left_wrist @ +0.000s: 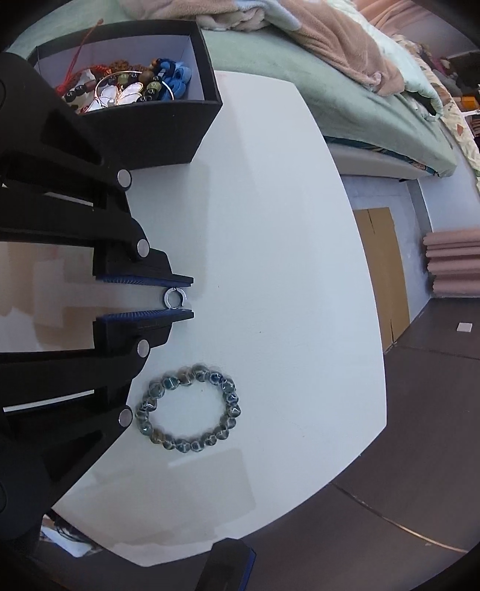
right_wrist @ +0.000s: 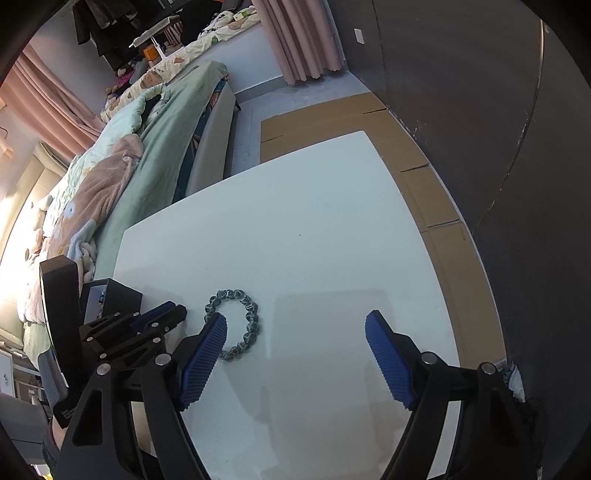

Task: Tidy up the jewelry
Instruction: 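Grasp the small silver ring with the left gripper, then grasp the grey bead bracelet with the right gripper while the left holds the ring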

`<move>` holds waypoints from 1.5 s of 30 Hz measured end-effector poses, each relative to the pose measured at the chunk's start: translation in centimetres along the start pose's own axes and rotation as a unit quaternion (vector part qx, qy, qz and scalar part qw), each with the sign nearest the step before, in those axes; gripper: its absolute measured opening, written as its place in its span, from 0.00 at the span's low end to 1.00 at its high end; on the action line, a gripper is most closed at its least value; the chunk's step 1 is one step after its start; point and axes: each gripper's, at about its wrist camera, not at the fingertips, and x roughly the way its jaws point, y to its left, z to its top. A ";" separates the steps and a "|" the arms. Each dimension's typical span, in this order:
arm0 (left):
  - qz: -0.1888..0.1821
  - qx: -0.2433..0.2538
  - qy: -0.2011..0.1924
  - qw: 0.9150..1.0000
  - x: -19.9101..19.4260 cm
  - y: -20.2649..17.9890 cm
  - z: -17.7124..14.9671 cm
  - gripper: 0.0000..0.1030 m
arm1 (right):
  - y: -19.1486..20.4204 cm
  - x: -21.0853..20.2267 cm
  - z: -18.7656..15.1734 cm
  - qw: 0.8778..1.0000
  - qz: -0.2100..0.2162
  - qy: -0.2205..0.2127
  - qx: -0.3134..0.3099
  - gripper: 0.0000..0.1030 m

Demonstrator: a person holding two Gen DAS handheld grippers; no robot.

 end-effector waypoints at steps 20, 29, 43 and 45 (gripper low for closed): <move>-0.065 -0.048 -0.043 0.996 -4.8 3.8 0.7 0.12 | 2.9 4.8 -0.2 0.998 -0.008 0.057 -0.030 0.46; -0.081 -0.069 -0.064 0.992 -7.4 6.2 0.2 0.12 | 5.5 7.1 -0.4 0.995 -0.051 0.061 -0.060 0.39; -0.091 -0.118 -0.084 0.985 -11.4 13.0 -2.9 0.12 | 9.7 5.1 -1.5 0.995 -0.025 0.027 -0.092 0.08; -0.097 -0.122 -0.081 0.984 -11.5 13.7 -3.4 0.12 | 10.1 3.6 -1.4 0.996 0.006 0.010 -0.085 0.08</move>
